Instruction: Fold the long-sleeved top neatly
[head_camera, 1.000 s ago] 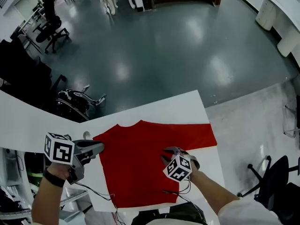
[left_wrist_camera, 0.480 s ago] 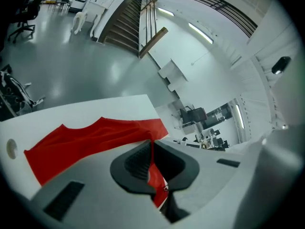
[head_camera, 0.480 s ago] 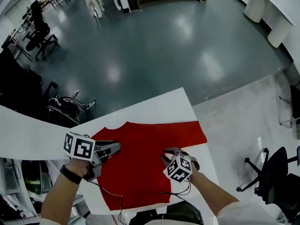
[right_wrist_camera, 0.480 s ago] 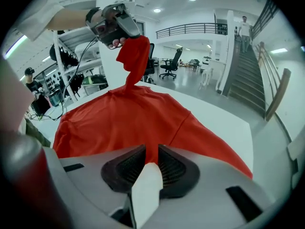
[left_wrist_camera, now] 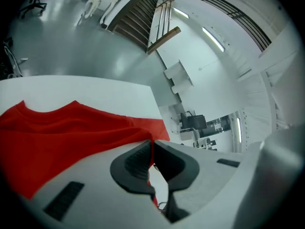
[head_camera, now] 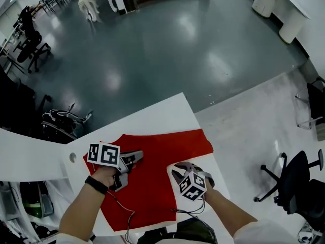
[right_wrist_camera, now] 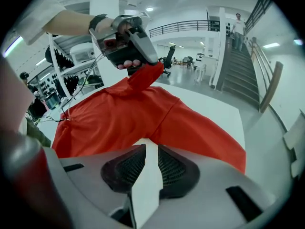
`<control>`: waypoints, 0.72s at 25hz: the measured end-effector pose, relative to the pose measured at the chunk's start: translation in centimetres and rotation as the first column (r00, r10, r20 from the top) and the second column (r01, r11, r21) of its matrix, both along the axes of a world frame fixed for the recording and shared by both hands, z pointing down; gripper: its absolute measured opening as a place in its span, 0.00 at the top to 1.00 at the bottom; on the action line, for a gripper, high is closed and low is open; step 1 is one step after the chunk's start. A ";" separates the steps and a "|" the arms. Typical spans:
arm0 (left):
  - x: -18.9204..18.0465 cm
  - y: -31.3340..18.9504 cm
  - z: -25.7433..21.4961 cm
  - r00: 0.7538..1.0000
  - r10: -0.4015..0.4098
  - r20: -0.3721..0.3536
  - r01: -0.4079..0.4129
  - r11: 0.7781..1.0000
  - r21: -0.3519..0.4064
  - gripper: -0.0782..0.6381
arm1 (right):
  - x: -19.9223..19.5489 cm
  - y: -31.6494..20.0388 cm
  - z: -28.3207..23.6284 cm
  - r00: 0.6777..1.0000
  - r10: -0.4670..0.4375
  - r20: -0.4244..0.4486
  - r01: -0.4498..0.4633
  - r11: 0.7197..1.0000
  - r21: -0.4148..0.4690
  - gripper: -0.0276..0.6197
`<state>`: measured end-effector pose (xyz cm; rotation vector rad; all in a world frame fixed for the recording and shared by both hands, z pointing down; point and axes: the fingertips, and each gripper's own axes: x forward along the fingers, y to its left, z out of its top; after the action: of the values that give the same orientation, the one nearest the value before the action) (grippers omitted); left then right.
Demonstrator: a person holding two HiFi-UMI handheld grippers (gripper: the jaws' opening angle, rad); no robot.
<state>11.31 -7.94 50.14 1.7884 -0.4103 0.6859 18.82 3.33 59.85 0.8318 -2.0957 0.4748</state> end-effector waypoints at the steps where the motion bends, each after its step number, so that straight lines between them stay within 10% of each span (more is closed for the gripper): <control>1: 0.4 -0.1 0.7 1.000 -0.010 0.006 0.010 1.000 -0.008 0.86 | 0.2 0.1 0.0 1.000 0.003 0.001 -0.003 1.000 0.001 0.81; 10: 3.1 -0.4 6.0 0.998 -0.065 0.022 0.066 0.995 -0.069 0.86 | 1.8 0.5 0.4 1.000 0.025 0.000 -0.025 1.000 -0.003 0.81; 14: 4.2 0.1 4.9 0.995 -0.050 -0.085 0.046 0.998 -0.049 0.61 | 1.6 0.1 0.5 1.000 0.024 -0.004 -0.024 1.000 -0.003 0.81; 18: 2.7 1.0 2.0 0.987 0.000 -0.159 0.009 0.998 0.059 0.59 | 1.1 -1.2 -0.5 0.998 0.058 0.025 -0.058 0.998 -0.009 0.81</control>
<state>14.03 -6.92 52.15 1.8828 -0.3298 0.5275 19.89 2.18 59.37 0.8880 -2.0961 0.5264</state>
